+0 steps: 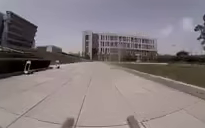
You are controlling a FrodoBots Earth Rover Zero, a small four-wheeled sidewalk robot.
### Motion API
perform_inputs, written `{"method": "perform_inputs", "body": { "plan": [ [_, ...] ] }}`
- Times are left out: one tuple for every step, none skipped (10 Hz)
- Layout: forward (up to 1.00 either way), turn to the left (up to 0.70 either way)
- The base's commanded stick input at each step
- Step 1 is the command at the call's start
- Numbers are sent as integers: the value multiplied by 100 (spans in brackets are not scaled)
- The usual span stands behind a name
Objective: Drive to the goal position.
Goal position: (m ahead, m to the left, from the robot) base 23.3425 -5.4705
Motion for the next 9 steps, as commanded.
{"method": "perform_inputs", "body": {
  "plan": [
    [70, 0],
    [70, 0],
    [70, 0],
    [70, 0],
    [70, 0],
    [70, 0],
    [70, 0],
    [70, 0],
    [70, 0]
  ]
}}
